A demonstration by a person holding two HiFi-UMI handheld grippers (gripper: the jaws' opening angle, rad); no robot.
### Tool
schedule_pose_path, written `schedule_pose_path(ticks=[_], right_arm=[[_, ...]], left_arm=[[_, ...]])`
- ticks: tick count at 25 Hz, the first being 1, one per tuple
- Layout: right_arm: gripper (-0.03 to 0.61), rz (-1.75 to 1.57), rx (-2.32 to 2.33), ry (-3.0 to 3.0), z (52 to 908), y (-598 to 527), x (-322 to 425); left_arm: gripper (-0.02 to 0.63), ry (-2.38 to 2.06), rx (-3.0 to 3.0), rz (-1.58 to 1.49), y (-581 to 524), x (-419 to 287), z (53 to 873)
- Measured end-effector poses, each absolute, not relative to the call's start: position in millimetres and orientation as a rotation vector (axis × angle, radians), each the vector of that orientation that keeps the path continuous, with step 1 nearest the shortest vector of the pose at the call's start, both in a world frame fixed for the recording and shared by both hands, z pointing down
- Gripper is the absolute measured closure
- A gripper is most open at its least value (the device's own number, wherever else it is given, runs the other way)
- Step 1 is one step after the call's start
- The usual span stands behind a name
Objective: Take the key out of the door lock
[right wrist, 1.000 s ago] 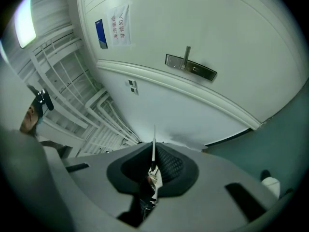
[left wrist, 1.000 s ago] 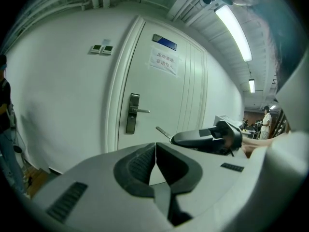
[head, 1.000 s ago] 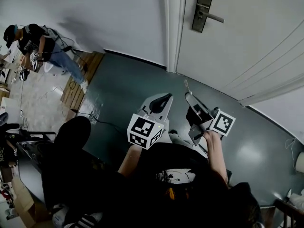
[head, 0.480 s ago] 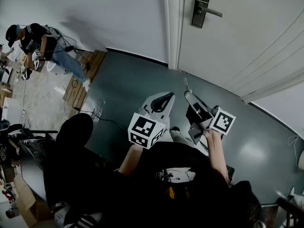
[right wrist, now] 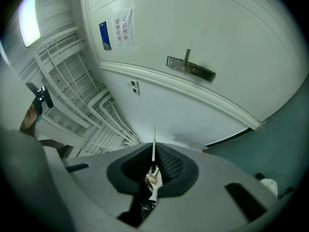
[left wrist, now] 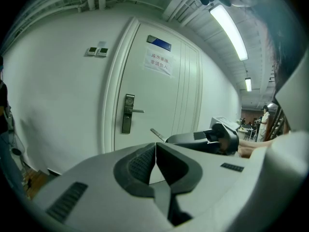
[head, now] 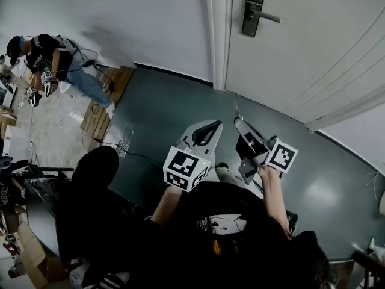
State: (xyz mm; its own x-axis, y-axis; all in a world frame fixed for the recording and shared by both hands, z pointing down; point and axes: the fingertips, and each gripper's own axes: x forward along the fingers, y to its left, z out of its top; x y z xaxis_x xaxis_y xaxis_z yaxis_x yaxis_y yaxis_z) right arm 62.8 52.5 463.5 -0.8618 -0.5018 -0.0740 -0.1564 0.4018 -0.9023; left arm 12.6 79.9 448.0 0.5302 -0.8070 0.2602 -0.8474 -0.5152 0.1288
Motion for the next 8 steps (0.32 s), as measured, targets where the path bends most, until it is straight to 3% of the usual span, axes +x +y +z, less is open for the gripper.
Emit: schedule_pose_path(ticks=[8], right_arm=[[0.557, -1.435, -0.574, 2.329, 457.3, 52.5, 63.3]], left_arm=[[0.604, -1.392, 2.544, 0.243, 80.1, 13.7, 439.5]])
